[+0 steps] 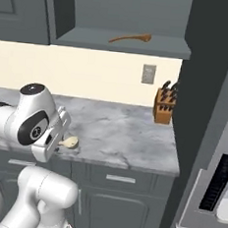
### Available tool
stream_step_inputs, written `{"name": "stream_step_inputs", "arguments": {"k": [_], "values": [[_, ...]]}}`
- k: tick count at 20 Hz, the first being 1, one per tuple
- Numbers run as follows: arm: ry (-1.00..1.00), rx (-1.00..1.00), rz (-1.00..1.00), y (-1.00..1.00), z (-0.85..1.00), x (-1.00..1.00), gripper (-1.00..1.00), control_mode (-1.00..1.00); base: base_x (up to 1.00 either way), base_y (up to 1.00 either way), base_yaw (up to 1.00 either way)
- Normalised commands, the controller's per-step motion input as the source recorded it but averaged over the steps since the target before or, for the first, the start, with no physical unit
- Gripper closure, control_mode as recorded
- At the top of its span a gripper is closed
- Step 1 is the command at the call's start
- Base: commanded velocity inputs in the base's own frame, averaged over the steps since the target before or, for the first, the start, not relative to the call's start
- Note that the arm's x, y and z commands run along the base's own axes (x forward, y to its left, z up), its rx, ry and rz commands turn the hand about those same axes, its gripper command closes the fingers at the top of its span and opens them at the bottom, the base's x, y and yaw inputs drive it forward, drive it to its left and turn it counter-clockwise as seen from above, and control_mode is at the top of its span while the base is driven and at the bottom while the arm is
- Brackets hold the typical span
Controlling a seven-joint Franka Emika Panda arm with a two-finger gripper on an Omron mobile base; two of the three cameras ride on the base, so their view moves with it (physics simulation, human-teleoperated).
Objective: Organize the utensils by type. Pick up the wooden spoons from the counter and place them in the open cabinet. Then pick up the metallic utensils from the counter and place them in the open drawer.
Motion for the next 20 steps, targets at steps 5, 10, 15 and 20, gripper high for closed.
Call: {"name": "stream_step_inputs", "arguments": {"k": [5,10,15,20], "values": [[0.0,0.0,0.0,0.0,0.0,0.0,1.0,1.0,0.38,-0.38,0.41],[0.0,0.0,0.0,0.0,0.0,0.0,1.0,1.0,0.32,-0.47,0.31],[0.0,0.0,0.0,0.0,0.0,0.0,1.0,1.0,0.68,-0.3,0.21],[0.0,0.04,0.0,-0.19,0.0,0.0,1.0,-1.0,0.23,-0.21,0.05]]}}
